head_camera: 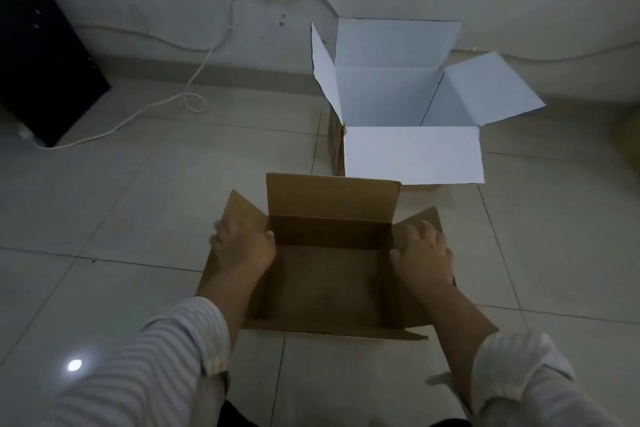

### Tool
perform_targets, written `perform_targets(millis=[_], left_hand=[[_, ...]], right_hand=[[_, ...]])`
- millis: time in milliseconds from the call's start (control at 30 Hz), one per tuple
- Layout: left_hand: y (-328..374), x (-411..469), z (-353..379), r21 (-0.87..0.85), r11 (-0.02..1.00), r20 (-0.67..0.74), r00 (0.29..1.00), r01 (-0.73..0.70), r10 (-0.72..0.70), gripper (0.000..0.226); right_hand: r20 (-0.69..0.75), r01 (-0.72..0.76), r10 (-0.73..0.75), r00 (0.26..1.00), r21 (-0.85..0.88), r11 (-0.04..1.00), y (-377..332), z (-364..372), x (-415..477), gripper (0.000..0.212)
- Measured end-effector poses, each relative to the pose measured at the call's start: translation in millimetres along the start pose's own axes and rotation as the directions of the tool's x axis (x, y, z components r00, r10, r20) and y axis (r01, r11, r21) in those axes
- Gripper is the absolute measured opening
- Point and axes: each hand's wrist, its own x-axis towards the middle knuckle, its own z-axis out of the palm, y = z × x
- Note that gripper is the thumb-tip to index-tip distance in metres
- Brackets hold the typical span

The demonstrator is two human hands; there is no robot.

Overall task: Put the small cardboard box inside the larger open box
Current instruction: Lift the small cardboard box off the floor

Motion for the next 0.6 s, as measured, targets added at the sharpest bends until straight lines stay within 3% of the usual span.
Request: perform_targets(millis=[100,233,467,600], left_hand=[[-19,9,4,-0.001,0.987,-0.035,0.987,0.158,-0.158,0.070],[-32,18,1,-0.262,0.924,0.099,0.960,0.278,-0.261,0.073],[-22,12,-3,-0.214,0.970,0.029,0.993,0.119,-0.115,0.040],[-19,4,4,-0.184,0.981,-0.031,0.998,0.053,-0.059,0.039]], right_hand=[[-0.024,-0.100,0.098,0.995,-0.062,0.993,7,10,1,0.056],[0.024,-0.221,0.220,0.975,0.015,0.975,17,15,0,0.058],[0.026,-0.261,0.270,0.963,0.356,0.897,18,18,0,0.056],[0.083,-0.296,0.285,0.955,0.340,0.893,22,23,5,0.016]])
